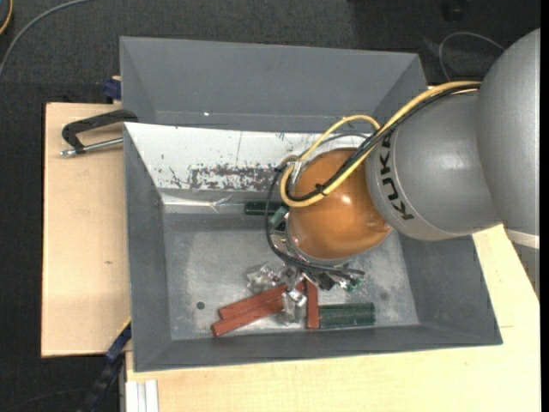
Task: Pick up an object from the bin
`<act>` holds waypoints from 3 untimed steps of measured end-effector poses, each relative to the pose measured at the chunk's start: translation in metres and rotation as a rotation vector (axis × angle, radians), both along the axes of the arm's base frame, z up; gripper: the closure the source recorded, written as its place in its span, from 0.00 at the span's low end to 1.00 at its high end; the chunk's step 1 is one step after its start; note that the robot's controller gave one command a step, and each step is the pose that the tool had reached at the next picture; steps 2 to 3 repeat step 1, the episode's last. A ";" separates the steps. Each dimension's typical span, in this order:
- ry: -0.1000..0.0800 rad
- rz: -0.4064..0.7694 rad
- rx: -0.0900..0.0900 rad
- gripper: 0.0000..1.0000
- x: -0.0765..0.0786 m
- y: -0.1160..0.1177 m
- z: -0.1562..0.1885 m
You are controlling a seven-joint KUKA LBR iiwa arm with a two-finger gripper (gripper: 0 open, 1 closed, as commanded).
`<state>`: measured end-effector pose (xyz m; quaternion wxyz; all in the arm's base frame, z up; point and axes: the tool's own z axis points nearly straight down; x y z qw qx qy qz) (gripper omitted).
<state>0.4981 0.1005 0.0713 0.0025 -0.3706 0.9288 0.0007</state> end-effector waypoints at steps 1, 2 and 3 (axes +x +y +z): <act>-0.013 0.013 0.001 1.00 0.058 0.002 0.137; -0.013 0.013 0.001 1.00 0.058 0.002 0.137; -0.013 0.013 0.001 1.00 0.058 0.002 0.137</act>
Offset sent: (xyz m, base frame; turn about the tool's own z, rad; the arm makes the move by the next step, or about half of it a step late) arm 0.0537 0.0012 0.1314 -0.0151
